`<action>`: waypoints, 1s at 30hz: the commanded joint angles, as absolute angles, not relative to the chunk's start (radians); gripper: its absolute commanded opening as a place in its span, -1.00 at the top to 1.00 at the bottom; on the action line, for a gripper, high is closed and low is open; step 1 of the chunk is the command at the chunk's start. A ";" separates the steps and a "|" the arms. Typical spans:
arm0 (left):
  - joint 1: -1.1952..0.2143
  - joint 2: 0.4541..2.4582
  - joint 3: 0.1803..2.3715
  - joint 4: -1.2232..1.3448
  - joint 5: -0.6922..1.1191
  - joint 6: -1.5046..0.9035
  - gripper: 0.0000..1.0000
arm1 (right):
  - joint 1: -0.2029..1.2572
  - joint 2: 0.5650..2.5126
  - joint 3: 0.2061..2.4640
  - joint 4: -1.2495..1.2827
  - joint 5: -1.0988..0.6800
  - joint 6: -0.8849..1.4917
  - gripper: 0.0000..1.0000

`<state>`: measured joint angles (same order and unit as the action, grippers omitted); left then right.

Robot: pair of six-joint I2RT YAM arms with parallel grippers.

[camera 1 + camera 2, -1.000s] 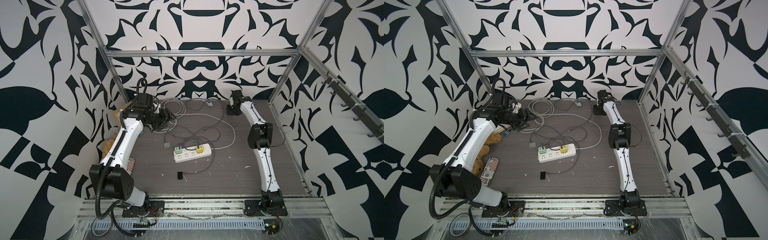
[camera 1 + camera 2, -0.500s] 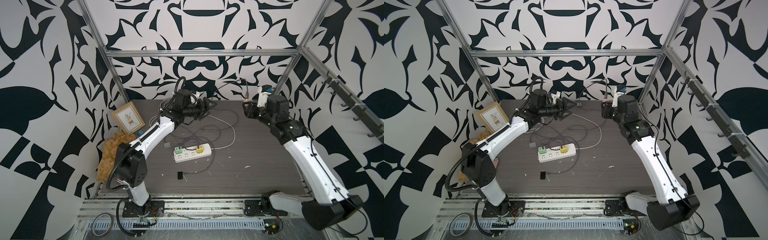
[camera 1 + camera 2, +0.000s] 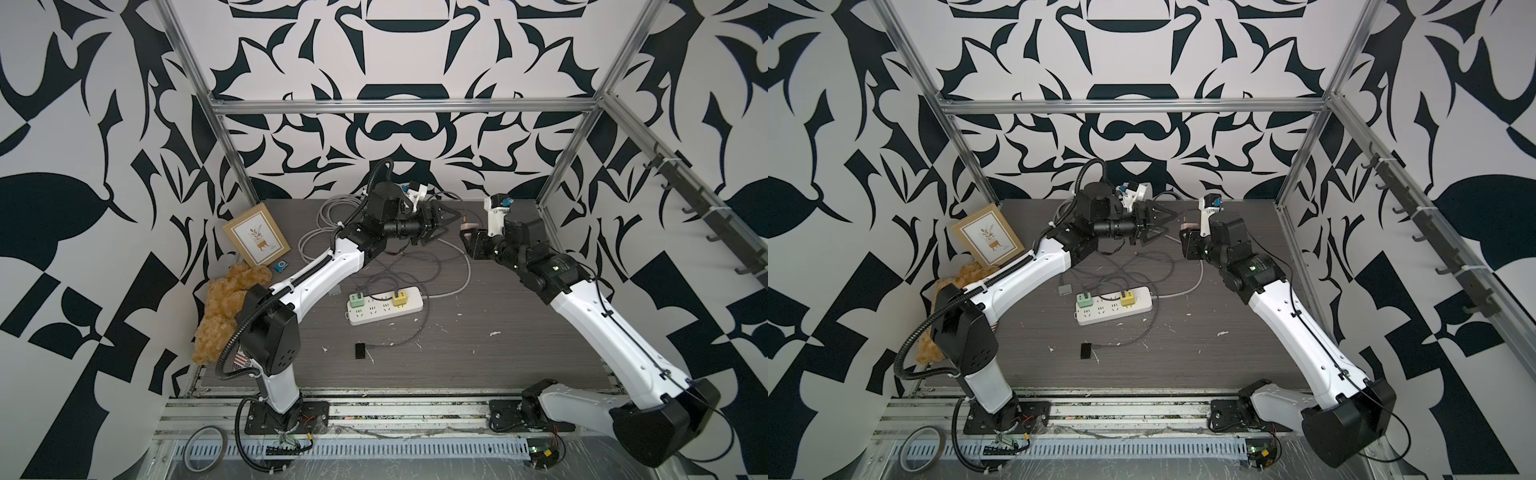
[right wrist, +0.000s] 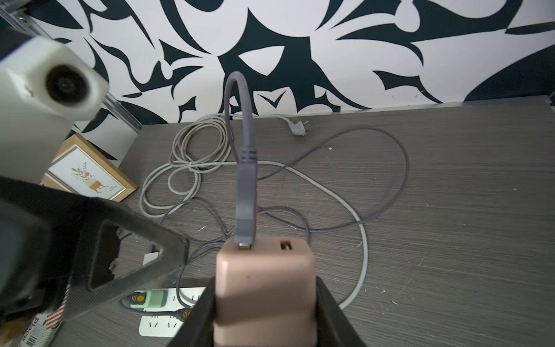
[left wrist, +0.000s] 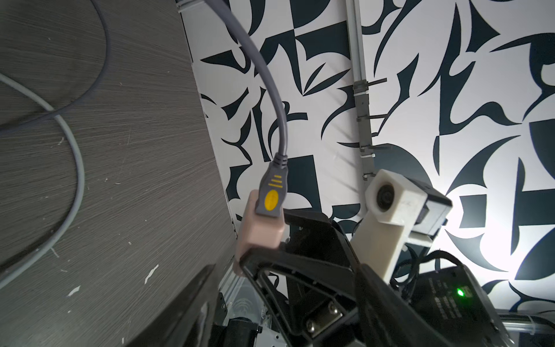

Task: Charge mp3
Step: Pick up the plug from the center of the board.

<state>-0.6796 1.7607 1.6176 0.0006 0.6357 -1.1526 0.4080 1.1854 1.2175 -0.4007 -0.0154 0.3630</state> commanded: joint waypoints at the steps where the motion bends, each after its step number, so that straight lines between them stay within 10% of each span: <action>1: -0.683 1.759 1.682 -0.131 0.669 -1.083 -0.43 | 0.418 1.158 1.222 -0.309 -0.057 0.342 1.00; 24: -0.682 1.882 1.906 -0.483 0.703 -0.861 -0.18 | 0.503 1.148 1.207 -0.321 -0.120 0.293 1.00; 30: -0.682 1.898 1.922 -0.482 0.739 -0.849 0.17 | 0.513 1.161 1.214 -0.328 -0.116 0.282 1.00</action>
<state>-0.6800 1.8763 1.8851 -0.4541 0.7055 -0.8715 0.5068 1.1709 1.1954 -0.3691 -0.1085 0.3027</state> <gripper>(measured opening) 0.433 0.438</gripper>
